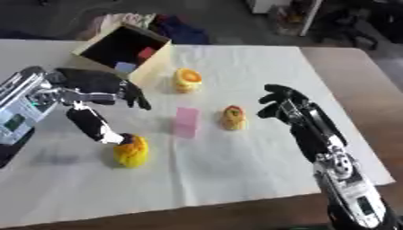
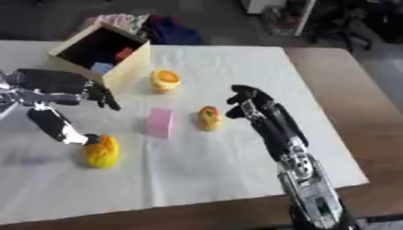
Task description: Pick up objects on the table and place them in the box.
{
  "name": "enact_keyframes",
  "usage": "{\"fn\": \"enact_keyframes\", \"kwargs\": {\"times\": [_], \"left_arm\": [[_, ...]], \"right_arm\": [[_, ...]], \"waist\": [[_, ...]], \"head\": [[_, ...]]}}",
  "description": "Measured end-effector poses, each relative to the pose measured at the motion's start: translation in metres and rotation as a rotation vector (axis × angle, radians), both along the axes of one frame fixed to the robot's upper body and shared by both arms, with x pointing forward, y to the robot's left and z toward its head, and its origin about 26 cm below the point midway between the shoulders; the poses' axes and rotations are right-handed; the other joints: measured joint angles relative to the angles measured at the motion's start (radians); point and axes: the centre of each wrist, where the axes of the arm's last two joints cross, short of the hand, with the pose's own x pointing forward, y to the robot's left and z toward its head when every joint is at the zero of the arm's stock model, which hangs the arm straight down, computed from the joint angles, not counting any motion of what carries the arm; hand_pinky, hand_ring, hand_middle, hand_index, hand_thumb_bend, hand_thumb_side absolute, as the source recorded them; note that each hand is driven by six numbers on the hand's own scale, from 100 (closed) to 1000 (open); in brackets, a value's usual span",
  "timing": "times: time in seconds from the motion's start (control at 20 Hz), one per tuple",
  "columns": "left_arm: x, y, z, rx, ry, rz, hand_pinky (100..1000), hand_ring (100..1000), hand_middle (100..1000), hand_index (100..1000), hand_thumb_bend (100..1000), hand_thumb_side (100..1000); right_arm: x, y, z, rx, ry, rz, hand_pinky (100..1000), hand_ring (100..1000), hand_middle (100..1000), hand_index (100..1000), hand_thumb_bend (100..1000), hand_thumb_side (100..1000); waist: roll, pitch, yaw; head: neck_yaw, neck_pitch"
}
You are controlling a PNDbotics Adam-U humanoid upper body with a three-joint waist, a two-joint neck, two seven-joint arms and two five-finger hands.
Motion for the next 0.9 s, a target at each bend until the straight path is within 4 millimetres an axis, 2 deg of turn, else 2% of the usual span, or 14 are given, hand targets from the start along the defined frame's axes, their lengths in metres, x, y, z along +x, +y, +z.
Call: {"fn": "enact_keyframes", "kwargs": {"times": [0.3, 0.45, 0.7, 0.75, 0.85, 0.9], "left_arm": [[-0.007, 0.009, -0.015, 0.063, -0.001, 0.003, 835, 757, 801, 912, 501, 682], [-0.010, 0.009, -0.020, 0.090, -0.019, -0.013, 830, 750, 793, 903, 515, 645], [-0.012, 0.009, -0.022, 0.110, -0.044, -0.027, 805, 700, 741, 816, 527, 489], [-0.013, 0.009, -0.022, 0.114, -0.047, -0.028, 794, 674, 713, 763, 527, 449], [-0.013, 0.010, -0.024, 0.115, -0.048, -0.028, 779, 644, 679, 722, 517, 409], [-0.013, 0.010, -0.024, 0.114, -0.048, -0.029, 759, 606, 631, 682, 501, 359]], "right_arm": [[0.000, 0.000, 0.000, 0.000, 0.000, 0.000, 679, 586, 632, 813, 100, 709], [0.000, 0.000, 0.000, 0.000, 0.000, 0.000, 679, 586, 632, 813, 100, 710], [0.000, 0.000, 0.000, -0.001, 0.000, 0.000, 679, 586, 633, 813, 100, 712], [0.000, 0.000, 0.000, -0.001, 0.000, 0.000, 679, 586, 633, 813, 100, 712], [0.000, 0.000, 0.000, -0.001, 0.001, 0.000, 679, 586, 633, 813, 100, 712], [0.000, 0.000, 0.000, -0.001, 0.001, 0.000, 679, 587, 633, 813, 100, 713]], "waist": [[0.000, 0.001, 0.001], [0.000, 0.001, 0.002], [0.000, 0.001, 0.004], [0.000, 0.001, 0.004], [0.000, 0.001, 0.004], [0.000, 0.001, 0.004]], "head": [[-0.003, 0.000], [-0.004, 0.000], [-0.004, 0.000], [-0.004, 0.000], [-0.005, 0.000], [-0.005, 0.000]]}}
